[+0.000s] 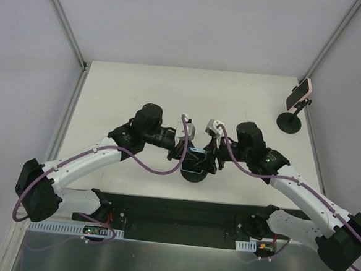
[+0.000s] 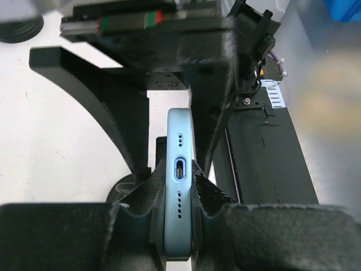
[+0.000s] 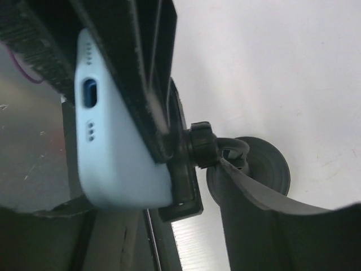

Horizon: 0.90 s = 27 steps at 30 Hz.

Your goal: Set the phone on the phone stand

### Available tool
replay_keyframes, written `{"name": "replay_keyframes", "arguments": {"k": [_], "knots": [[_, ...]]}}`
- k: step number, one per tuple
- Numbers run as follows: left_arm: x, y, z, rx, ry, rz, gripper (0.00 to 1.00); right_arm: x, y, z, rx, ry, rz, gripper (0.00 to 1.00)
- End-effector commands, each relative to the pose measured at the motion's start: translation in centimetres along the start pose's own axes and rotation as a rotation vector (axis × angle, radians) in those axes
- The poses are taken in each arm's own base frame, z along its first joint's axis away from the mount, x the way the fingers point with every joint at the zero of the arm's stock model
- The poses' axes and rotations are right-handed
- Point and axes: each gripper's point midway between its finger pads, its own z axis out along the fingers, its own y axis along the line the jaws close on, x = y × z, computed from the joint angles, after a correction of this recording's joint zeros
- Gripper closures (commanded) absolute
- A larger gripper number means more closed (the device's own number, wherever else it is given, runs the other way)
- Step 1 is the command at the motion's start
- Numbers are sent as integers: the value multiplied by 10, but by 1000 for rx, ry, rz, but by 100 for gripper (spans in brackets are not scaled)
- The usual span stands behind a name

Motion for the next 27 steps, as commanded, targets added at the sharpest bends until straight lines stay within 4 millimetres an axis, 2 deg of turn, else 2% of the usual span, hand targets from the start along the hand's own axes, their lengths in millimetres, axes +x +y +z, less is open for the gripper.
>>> {"name": "replay_keyframes", "arguments": {"k": [1, 3, 4, 5, 6, 7, 8, 9, 10, 12, 13, 16, 17, 19, 20, 21, 23, 24, 25, 26, 27], "knots": [[-27, -3, 0, 52, -71, 115, 100, -19, -4, 6, 10, -43, -82, 51], [-23, 6, 1, -2, -69, 120, 100, -21, -7, 7, 36, -43, -54, 74], [-30, 9, 0, -28, -101, 143, 100, -20, -8, 8, 38, -41, -39, 92], [-20, 14, 1, -57, -104, 140, 100, -21, -8, 8, 45, -45, -27, 99], [-20, 18, 1, -91, -119, 148, 100, -16, -10, 11, 65, -48, 30, 100], [-28, 25, 1, -141, -159, 174, 100, -14, -17, 12, 116, -62, 74, 100], [-20, 24, 1, -151, -158, 168, 100, -32, -23, 8, 171, -164, 100, 100], [-20, 24, 2, -160, -163, 173, 100, -16, -28, 11, 230, -178, 228, 100], [-20, 27, 2, -175, -167, 170, 100, -19, -25, 11, 264, -210, 248, 100], [-17, 26, 4, -171, -170, 168, 100, -27, -14, 12, 323, -250, 206, 100], [-16, 26, 5, -169, -169, 162, 100, -38, -9, 11, 315, -268, 207, 100], [-16, 26, 9, -150, -172, 132, 100, -44, -11, 11, 337, -266, 184, 100], [-25, 33, 8, -186, -181, 119, 100, -39, -16, 10, 367, -249, 189, 100], [-28, 41, 6, -239, -165, 24, 67, -36, -30, 1, 430, -259, 185, 100], [-43, 50, 0, -299, -184, 10, 39, -35, -34, -4, 449, -263, 191, 100], [-43, 52, -3, -331, -175, -38, 30, -33, -44, -11, 481, -270, 202, 100], [-63, 56, -17, -407, -211, -52, 16, -29, -59, -26, 550, -275, 196, 100], [-64, 56, -24, -437, -207, -69, 13, -23, -64, -33, 578, -255, 203, 100], [-78, 53, -36, -473, -240, -56, 11, -21, -68, -38, 598, -245, 203, 100], [-83, 55, -45, -521, -255, -61, 9, -17, -84, -56, 696, -236, 210, 100], [-82, 63, -56, -593, -256, -79, 6, -17, -90, -65, 737, -231, 214, 100]]}}
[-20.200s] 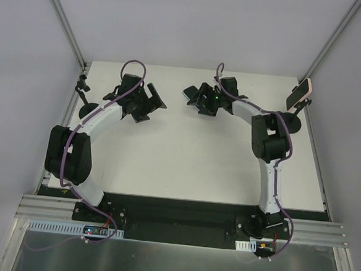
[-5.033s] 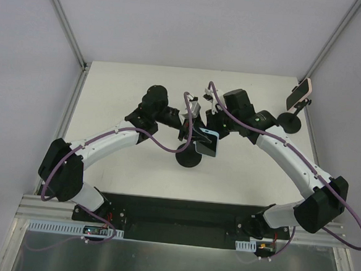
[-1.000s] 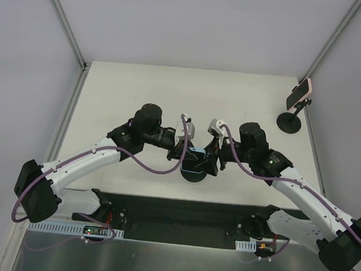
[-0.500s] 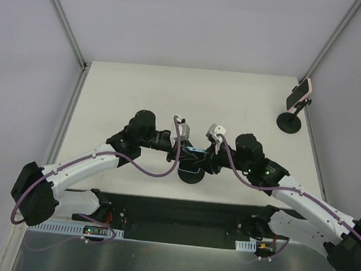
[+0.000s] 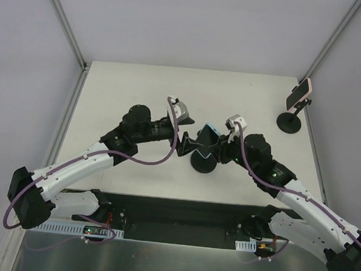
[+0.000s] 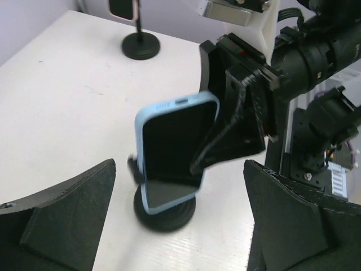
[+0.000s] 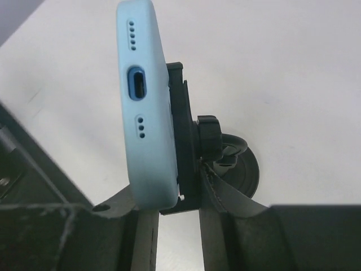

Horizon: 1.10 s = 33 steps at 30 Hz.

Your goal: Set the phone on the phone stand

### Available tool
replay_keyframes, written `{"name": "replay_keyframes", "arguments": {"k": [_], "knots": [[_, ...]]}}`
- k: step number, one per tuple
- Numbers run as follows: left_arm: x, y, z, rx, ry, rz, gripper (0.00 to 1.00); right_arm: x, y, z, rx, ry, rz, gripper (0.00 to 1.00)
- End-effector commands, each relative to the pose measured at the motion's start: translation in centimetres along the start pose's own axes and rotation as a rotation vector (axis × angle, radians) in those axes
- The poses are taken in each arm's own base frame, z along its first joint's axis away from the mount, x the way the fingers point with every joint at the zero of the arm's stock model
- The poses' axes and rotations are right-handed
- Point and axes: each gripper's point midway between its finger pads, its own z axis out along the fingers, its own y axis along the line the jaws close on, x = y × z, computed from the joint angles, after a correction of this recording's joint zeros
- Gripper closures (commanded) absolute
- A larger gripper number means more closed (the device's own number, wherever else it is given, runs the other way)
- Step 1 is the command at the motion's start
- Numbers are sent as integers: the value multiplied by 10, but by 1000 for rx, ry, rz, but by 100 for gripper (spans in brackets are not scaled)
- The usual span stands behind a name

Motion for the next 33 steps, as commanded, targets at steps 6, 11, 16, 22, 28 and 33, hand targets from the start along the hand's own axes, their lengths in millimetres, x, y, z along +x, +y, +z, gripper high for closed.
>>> {"name": "replay_keyframes", "arguments": {"k": [6, 11, 16, 22, 28, 33], "knots": [[-69, 18, -71, -311, -157, 4, 5, -44, -131, -67, 547, -73, 85, 100], [-70, 16, -89, -360, -178, -64, 6, -52, -197, -98, 665, -122, 232, 100], [-81, 1, -104, -341, -234, -122, 6, -54, -255, -130, 783, -107, 235, 100], [-78, -2, -108, -378, -294, -182, 4, -62, -295, -169, 848, -121, 129, 100], [-85, -10, -118, -405, -304, -72, 3, -50, -313, -172, 813, -68, 75, 100], [-87, -10, -124, -445, -300, 14, 3, -45, -325, -171, 760, -84, 96, 100]]}}
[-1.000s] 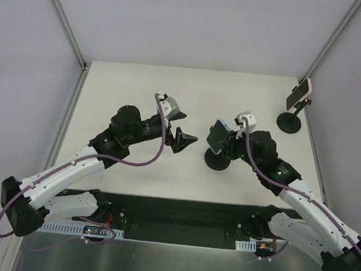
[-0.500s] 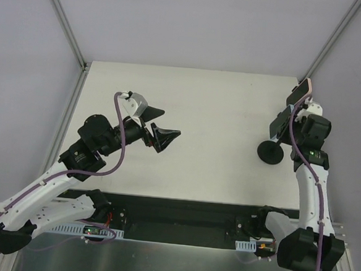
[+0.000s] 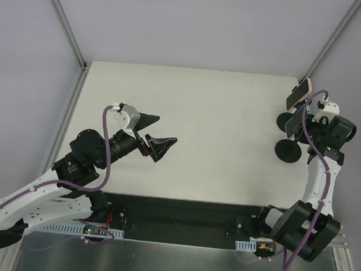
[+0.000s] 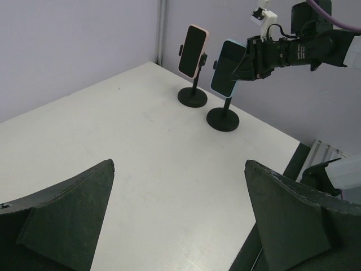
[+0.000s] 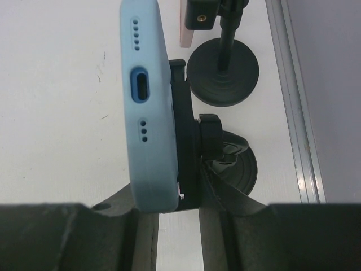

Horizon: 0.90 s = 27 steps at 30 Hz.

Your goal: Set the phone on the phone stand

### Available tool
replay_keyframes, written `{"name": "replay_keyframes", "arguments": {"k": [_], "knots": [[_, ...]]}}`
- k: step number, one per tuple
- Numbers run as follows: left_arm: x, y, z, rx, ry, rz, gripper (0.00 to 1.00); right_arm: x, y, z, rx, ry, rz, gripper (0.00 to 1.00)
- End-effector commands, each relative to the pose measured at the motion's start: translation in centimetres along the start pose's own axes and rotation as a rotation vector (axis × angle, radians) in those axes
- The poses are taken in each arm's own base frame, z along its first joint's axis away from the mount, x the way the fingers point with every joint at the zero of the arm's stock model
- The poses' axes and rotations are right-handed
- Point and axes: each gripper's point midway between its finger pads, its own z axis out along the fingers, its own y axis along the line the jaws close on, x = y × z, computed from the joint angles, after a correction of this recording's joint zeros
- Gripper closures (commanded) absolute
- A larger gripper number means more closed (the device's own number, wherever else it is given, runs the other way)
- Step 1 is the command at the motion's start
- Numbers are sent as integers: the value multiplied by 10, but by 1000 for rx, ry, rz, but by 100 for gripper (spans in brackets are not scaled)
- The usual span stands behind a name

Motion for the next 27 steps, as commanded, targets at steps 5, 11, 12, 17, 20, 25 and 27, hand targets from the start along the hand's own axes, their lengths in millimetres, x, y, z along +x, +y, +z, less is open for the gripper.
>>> {"name": "replay_keyframes", "arguments": {"k": [5, 11, 12, 17, 20, 25, 27], "knots": [[-16, 2, -5, -34, -60, 123, 3, -23, -4, 8, -79, -91, -85, 100], [-16, -3, -5, -20, -57, 126, 3, -15, -8, 9, -56, -80, -71, 65], [-16, -4, -5, -16, -57, 125, 3, -17, -9, 7, -39, -87, -64, 52], [-15, -4, -5, -24, -54, 114, 3, -39, -26, -24, 143, -171, -9, 11], [-13, -3, -4, -29, -50, 110, 3, -57, -41, -60, 314, -212, 36, 0], [-10, 3, -2, -60, -41, 107, 3, -63, -69, -133, 694, -250, 227, 0], [-6, 7, 1, -88, -30, 112, 3, -75, -58, -161, 768, -290, 245, 0]]}}
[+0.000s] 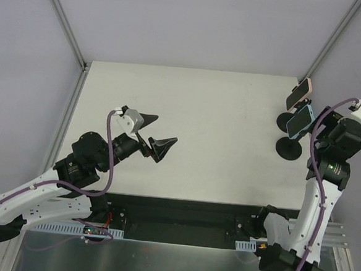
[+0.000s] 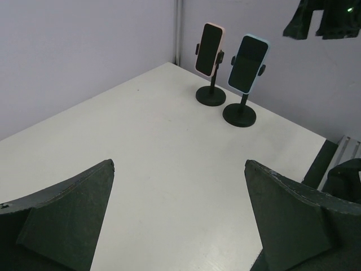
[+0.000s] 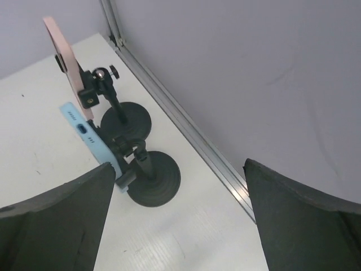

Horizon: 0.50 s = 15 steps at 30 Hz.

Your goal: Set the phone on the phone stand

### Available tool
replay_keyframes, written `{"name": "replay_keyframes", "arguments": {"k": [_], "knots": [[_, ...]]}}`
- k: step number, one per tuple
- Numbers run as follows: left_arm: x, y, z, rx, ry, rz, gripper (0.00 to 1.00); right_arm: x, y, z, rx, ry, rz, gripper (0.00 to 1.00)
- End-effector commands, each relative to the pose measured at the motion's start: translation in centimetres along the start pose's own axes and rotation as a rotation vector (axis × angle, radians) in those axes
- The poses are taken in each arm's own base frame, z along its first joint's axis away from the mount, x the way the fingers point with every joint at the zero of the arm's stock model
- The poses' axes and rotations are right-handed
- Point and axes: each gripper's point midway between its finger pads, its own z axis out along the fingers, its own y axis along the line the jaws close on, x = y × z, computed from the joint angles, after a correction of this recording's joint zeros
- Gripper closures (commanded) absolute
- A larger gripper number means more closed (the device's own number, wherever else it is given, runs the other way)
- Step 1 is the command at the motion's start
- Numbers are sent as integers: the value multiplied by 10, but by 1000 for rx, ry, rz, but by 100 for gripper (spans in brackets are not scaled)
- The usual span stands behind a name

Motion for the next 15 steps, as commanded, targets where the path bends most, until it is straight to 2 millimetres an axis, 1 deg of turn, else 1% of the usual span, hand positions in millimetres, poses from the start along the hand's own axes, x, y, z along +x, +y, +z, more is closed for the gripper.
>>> {"name": "replay_keyframes", "arguments": {"k": [1, 2, 3, 4, 5, 6, 7, 8, 9, 10, 11, 12, 13, 14, 15], "knots": [[-3, 14, 3, -87, -17, 6, 3, -36, -27, -58, 289, -69, 95, 0], [-1, 17, 5, -104, -9, 12, 3, -37, -16, -62, 265, -55, 40, 0], [1, 20, 6, -124, -2, 20, 3, -55, 9, -75, 200, -94, -13, 0], [2, 29, 5, -173, 2, 30, 2, -58, 26, -79, 141, -88, -63, 2], [6, 33, 6, -193, 12, 39, 2, -50, 47, -78, 82, -38, -138, 3], [7, 36, 6, -215, 17, 47, 2, -46, 89, -89, -78, -29, -196, 3], [10, 41, 7, -238, 26, 59, 2, -47, 110, -97, -169, -26, -217, 3], [14, 42, 6, -243, 40, 64, 2, -38, 134, -102, -246, -3, -258, 3], [16, 42, 6, -241, 44, 63, 2, -28, 177, -127, -437, -10, -289, 3], [15, 42, 2, -243, 37, 53, 2, -15, 196, -137, -517, 2, -306, 3], [16, 42, -1, -240, 37, 43, 2, -16, 215, -153, -612, -24, -269, 3], [14, 41, -5, -236, 32, 19, 2, -9, 236, -177, -742, -28, -253, 3], [3, 40, -13, -226, -4, -1, 2, -7, 243, -188, -796, -33, -205, 3], [-10, 36, -19, -195, -37, -12, 1, -32, 241, -206, -865, -99, -106, 3], [-21, 31, -26, -168, -67, -61, 1, -44, 240, -225, -943, -134, -67, 3]]}}
